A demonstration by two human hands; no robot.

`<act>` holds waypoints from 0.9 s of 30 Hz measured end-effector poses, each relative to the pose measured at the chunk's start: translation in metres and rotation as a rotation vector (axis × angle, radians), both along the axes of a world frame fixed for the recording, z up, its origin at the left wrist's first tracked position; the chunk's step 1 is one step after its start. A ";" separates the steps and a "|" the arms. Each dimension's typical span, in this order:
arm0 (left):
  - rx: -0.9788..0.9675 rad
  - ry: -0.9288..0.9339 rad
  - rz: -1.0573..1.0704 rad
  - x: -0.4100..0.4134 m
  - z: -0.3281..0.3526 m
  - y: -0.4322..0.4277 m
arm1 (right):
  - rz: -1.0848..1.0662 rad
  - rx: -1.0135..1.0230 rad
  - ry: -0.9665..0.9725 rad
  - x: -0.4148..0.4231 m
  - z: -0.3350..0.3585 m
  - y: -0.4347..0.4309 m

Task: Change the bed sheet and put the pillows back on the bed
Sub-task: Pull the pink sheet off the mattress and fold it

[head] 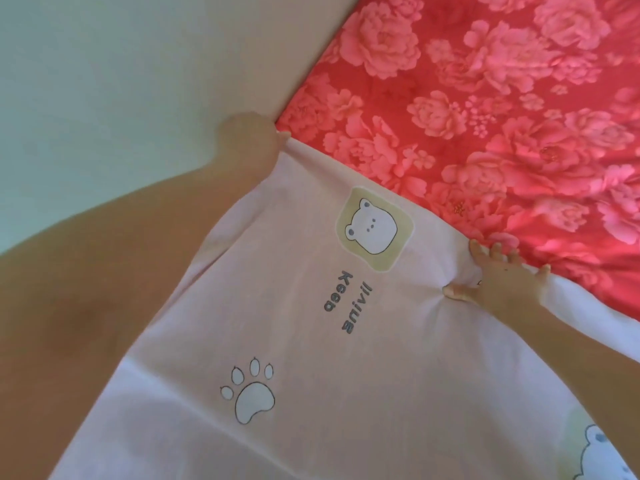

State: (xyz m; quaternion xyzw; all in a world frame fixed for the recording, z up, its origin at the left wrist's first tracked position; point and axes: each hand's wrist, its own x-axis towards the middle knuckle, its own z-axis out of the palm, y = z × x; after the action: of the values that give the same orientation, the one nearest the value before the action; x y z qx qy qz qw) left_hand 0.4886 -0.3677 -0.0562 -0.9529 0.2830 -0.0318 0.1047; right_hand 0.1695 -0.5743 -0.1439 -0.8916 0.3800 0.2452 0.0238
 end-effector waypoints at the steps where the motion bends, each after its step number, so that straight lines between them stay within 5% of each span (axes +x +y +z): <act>1: 0.026 0.039 0.000 -0.006 0.000 0.001 | 0.002 -0.003 0.003 0.000 0.000 0.000; 10: -0.034 0.147 0.008 0.014 0.004 0.013 | -0.012 0.021 0.009 0.000 0.002 0.002; 17: -0.047 0.019 -0.177 0.038 0.015 0.000 | -0.007 0.003 0.039 0.003 0.007 0.004; 22: -0.076 -0.080 -0.119 0.009 -0.001 -0.002 | -0.005 -0.010 0.019 0.003 0.005 0.004; 27: -0.311 0.044 -0.460 -0.109 -0.018 0.010 | -0.012 0.007 0.013 0.001 0.004 0.004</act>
State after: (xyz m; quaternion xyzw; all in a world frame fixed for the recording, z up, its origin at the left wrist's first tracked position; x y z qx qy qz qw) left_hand 0.3801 -0.3573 -0.0746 -0.8687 0.4857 -0.0771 -0.0591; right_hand 0.1707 -0.5703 -0.1400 -0.8876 0.3846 0.2522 0.0257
